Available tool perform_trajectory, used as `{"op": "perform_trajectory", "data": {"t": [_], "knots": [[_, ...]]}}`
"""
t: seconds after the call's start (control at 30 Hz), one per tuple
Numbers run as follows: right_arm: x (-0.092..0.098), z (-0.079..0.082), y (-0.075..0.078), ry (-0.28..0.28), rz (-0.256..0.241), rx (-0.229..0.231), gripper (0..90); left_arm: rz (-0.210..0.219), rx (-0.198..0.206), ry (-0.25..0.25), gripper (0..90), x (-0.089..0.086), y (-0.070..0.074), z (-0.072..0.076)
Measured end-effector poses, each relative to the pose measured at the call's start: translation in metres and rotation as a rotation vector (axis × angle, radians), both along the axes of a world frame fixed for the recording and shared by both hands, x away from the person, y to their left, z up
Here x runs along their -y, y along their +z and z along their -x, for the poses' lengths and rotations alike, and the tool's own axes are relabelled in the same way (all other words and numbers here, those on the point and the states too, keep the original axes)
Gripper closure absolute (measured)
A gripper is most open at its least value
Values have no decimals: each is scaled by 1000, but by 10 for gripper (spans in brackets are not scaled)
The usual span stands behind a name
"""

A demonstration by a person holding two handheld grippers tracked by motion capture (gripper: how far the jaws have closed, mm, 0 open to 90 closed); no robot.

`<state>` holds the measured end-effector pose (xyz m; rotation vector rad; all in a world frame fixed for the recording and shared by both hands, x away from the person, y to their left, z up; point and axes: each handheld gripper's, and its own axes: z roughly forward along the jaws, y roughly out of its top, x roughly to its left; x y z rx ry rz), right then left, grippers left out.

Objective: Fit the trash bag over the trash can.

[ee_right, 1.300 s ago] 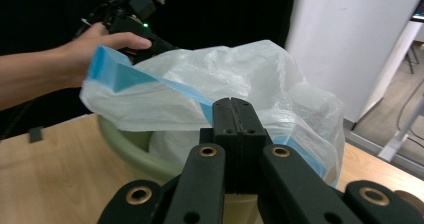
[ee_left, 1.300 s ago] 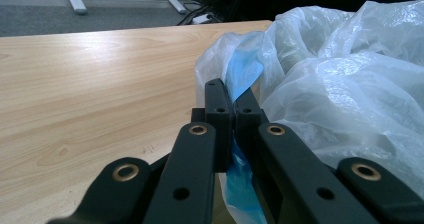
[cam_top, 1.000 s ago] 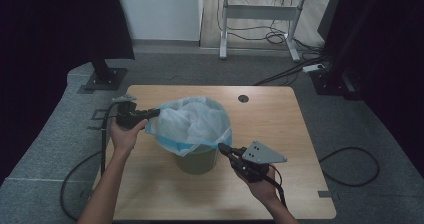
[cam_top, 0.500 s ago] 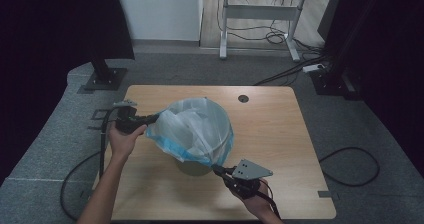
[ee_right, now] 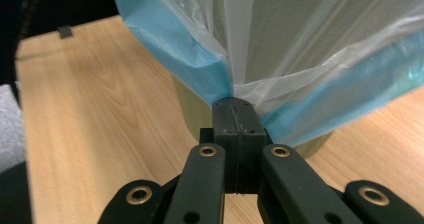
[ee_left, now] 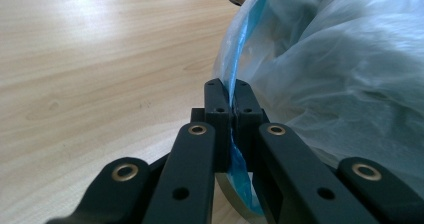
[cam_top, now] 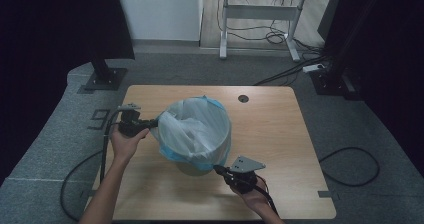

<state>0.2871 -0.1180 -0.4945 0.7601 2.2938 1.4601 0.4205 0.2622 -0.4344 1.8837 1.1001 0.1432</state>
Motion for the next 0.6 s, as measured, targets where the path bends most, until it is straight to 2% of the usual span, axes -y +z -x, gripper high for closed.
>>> {"op": "perform_trajectory", "data": {"t": [0.13,0.33,0.5,0.6], "knots": [[1,-5,-10,-17,6,-20,893,-32,-14,-4,879,2,-5,0],[5,-12,-17,-41,13,-47,893,-35,-70,-1,875,7,-17,-5],[14,-19,-28,-74,21,-71,893,-43,-80,-10,869,11,-27,-6],[18,-23,-33,-91,5,-91,893,-37,-87,-19,868,12,-32,-6]]}}
